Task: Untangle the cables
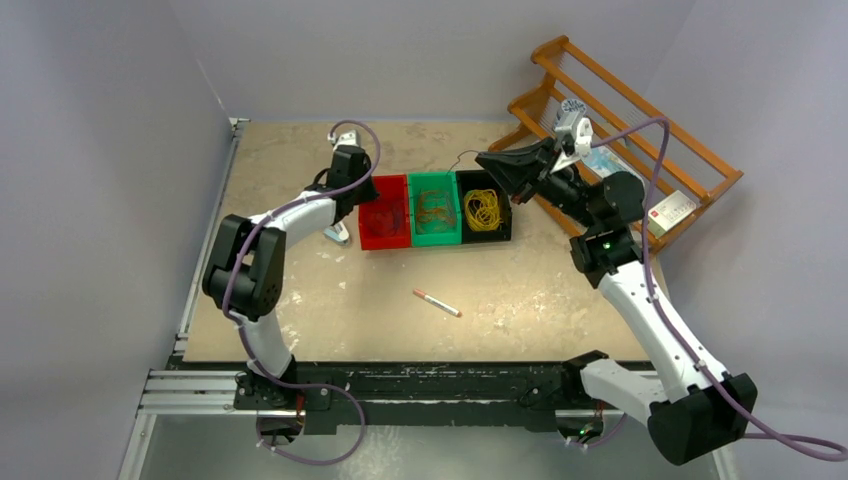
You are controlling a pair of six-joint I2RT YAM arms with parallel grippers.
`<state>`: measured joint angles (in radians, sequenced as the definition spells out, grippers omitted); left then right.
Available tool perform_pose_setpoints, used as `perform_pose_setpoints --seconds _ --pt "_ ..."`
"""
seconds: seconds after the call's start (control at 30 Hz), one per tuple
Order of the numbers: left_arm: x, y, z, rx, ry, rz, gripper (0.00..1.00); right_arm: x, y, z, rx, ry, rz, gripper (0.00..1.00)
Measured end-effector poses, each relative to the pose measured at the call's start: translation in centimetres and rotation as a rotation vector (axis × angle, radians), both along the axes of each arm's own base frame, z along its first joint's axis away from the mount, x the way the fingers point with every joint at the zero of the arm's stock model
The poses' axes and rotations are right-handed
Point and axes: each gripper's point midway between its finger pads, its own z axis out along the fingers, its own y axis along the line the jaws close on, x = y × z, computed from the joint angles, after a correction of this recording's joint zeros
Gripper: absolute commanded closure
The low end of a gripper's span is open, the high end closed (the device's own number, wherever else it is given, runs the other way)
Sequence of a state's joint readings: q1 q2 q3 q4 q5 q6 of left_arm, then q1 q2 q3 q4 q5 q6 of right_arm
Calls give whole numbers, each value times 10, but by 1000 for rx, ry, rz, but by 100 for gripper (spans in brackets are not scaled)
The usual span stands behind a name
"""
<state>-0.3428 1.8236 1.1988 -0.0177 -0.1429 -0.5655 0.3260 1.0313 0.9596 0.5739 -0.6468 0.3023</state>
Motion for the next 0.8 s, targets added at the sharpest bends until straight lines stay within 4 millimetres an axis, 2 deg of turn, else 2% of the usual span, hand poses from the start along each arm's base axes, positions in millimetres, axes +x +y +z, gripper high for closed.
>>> perform_pose_setpoints --seconds 0.13,0.3,0.57,0.8 --pt "2 5 2 14 -13 26 62 -3 5 17 17 -28 44 100" --pt "-3 9 16 7 -42 43 56 6 22 20 25 -9 94 100" --pt "-26 20 46 -37 -106 78 54 25 73 -1 8 80 172 100" --pt "-50 33 73 -75 -168 123 54 58 87 7 43 102 132 100"
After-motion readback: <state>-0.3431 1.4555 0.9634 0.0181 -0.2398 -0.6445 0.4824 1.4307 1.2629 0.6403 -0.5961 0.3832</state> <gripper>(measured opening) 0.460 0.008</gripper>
